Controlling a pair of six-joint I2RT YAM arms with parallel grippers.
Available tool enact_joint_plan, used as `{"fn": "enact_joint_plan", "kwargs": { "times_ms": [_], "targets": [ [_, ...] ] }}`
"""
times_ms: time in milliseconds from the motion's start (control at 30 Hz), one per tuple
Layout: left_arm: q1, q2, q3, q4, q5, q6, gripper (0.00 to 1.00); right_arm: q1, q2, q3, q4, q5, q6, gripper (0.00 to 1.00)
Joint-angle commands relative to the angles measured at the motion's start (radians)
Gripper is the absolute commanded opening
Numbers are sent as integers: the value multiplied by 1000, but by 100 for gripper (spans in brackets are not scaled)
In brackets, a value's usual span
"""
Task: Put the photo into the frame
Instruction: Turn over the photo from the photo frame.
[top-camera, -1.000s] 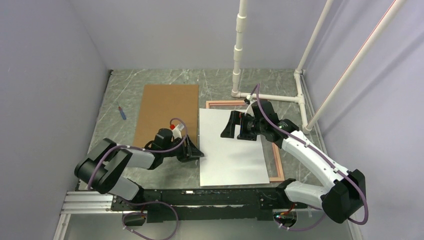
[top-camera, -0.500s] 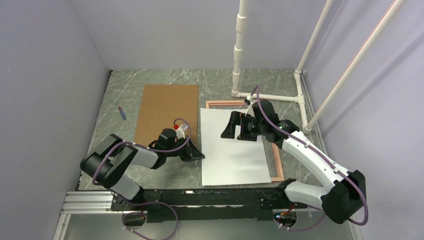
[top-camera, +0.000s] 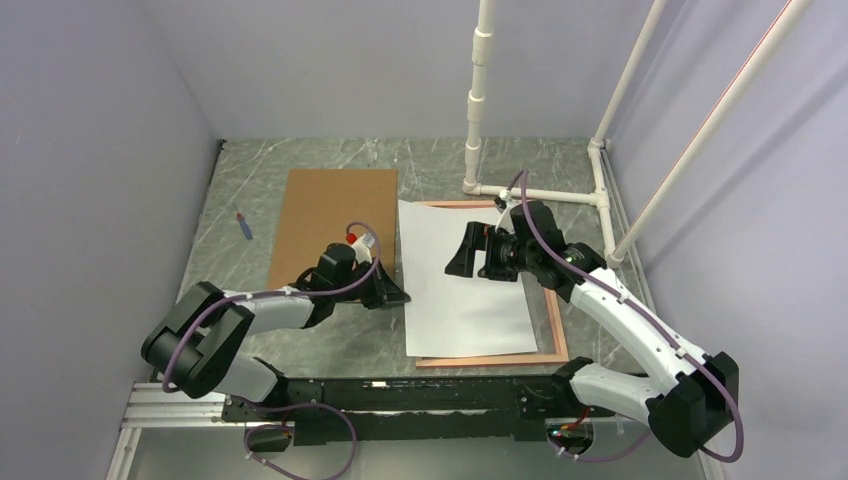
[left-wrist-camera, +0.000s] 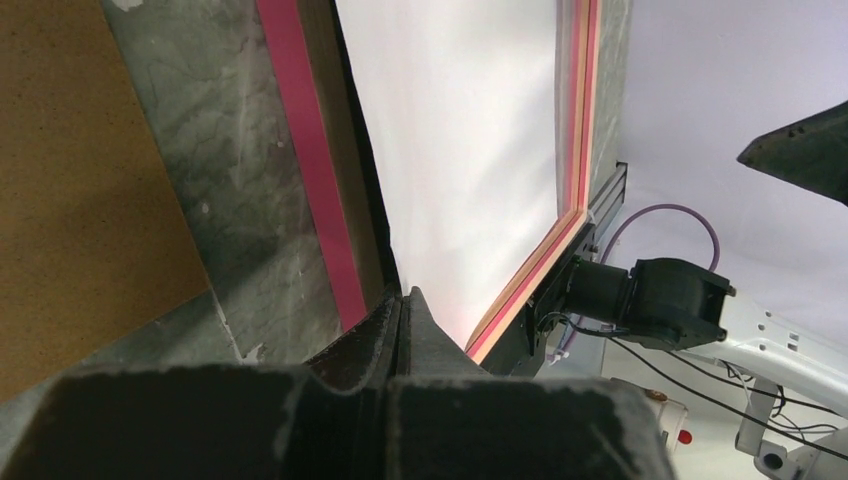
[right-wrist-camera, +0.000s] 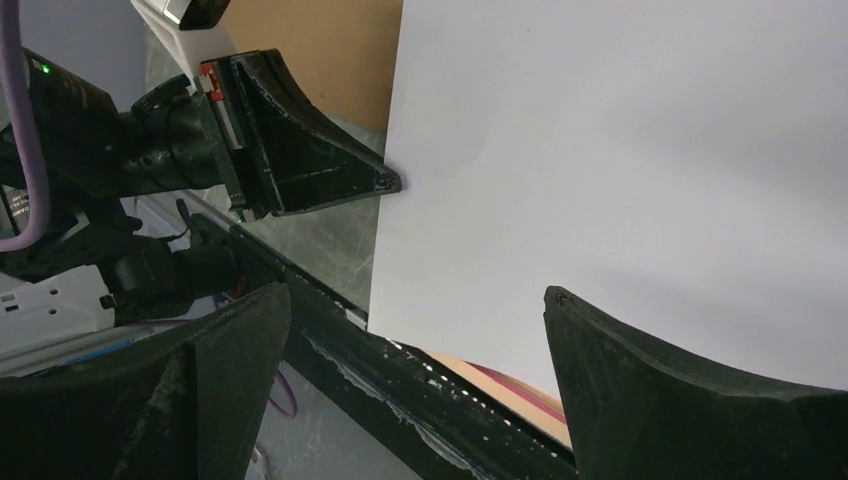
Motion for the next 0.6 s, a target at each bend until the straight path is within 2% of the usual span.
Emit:
{"fn": "enact_joint_plan", "kwargs": {
  "times_ms": [0,567],
  "targets": [
    [-15,-20,59,-23,-32,18,0,-7,-45,3,-13,38,-17,99],
    [-100,138,228,-46,-38,8,0,-24,-65,-11,-20,42,-28,99]
  ]
}}
